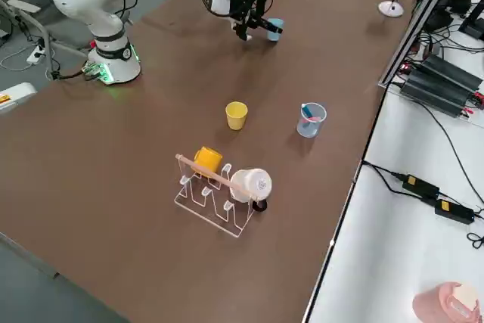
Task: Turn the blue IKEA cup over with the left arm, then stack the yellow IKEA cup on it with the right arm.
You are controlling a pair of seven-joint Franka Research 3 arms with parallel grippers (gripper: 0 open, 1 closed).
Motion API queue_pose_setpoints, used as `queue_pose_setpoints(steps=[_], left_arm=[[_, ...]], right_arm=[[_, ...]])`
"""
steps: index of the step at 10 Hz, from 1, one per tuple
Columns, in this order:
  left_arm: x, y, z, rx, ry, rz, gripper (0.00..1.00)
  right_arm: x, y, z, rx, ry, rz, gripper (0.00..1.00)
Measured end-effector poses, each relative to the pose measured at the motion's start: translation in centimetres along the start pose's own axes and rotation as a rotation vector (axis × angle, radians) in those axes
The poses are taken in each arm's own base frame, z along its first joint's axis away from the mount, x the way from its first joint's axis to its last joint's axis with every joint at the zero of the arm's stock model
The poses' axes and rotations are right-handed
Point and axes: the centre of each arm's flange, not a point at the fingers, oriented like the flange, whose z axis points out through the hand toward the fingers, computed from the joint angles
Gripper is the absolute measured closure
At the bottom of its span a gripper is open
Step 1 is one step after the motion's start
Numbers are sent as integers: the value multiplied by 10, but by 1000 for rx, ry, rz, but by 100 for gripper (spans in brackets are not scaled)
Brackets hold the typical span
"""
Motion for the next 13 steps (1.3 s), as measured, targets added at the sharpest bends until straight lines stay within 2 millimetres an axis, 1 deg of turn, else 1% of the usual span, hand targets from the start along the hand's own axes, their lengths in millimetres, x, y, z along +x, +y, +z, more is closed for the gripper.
queue_pose_setpoints(steps=[3, 4, 5, 7, 8, 9, 10, 11, 12, 13], left_arm=[[-1, -1, 0, 0, 1, -3, 9], [-2, -3, -1, 2, 1, -7, 8], [-6, -8, -3, 3, 0, -19, 2], [-23, -21, -8, 0, -15, -51, 1], [-35, -28, -12, -4, -30, -70, 1], [-51, -36, -19, -10, -47, -92, 1], [-73, -45, -28, -25, -64, -124, 1], [-104, -59, -42, -56, -61, -171, 1], [-147, -79, -53, -101, -27, -240, 1], [-205, -106, -54, -157, 29, -332, 1]], right_arm=[[0, 0, 0, 0, 0, 1, 0], [0, 0, 0, 0, 0, 1, 0], [0, 1, 0, 0, 0, 1, 0], [0, 3, 0, 0, -1, 5, 0], [0, 5, 1, 0, -3, 9, 0], [0, 9, 4, -1, -7, 16, 0], [1, 13, 7, -1, -8, 23, 0], [3, 17, 14, -1, -5, 29, 0], [5, 20, 25, -1, 0, 30, 0], [7, 25, 40, -1, 8, 32, 0]])
